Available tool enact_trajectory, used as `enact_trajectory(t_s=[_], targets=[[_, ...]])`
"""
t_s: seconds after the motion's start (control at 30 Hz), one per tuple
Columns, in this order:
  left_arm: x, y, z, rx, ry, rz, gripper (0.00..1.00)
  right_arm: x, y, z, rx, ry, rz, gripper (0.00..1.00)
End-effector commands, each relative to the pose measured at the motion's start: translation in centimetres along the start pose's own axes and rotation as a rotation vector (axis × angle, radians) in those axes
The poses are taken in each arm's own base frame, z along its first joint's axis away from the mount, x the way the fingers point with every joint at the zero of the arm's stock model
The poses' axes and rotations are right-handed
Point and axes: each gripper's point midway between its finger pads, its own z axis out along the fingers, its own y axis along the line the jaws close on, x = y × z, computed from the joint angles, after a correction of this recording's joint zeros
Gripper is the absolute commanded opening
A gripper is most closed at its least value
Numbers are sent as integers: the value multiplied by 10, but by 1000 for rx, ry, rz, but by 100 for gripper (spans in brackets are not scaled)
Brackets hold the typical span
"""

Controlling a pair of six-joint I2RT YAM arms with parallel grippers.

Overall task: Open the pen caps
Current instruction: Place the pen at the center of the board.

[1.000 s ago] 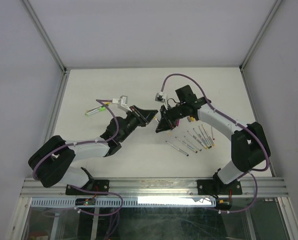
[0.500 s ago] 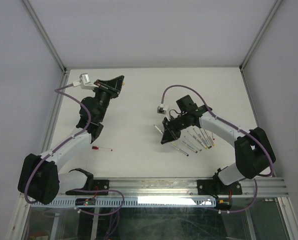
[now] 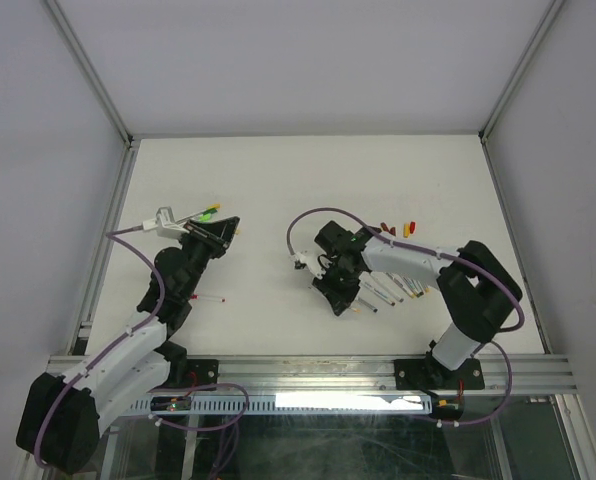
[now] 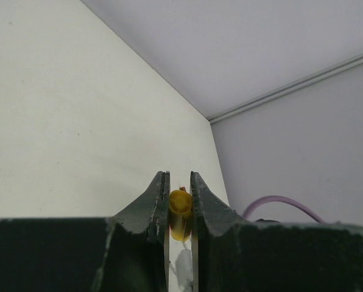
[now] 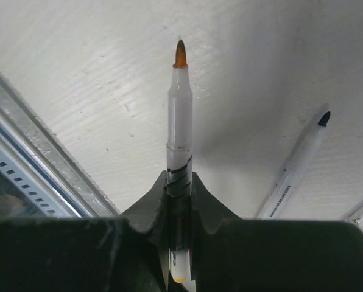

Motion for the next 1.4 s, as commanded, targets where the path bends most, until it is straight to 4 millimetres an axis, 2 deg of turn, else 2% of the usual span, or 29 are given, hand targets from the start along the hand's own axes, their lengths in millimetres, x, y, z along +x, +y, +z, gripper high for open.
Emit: enact_trajectory(t_s=[0.0, 0.23, 0.3, 0.37, 0.47, 0.73, 0.87, 1.37], targets=[[-9, -14, -14, 46, -24, -45, 0, -3, -18, 4, 117, 68, 47, 1], [-6, -13, -19, 50, -12, -62, 0, -4, -33, 10, 179, 111, 95, 9], [-3, -11, -18, 46, -2, -71, 0, -2, -34, 12, 182, 118, 97, 13], [-1, -9, -19, 45, 5, -78, 0, 0, -35, 12, 191, 122, 98, 21], [2, -6, -19, 41, 11, -87, 0, 2, -38, 13, 200, 129, 97, 26], [4, -6, -22, 45, 18, -91, 0, 7, -40, 19, 200, 163, 104, 27], [4, -5, -24, 43, 19, -91, 0, 4, -39, 17, 193, 155, 100, 27], [18, -3, -27, 50, 86, -109, 0, -21, -32, -8, 142, 27, 72, 31]])
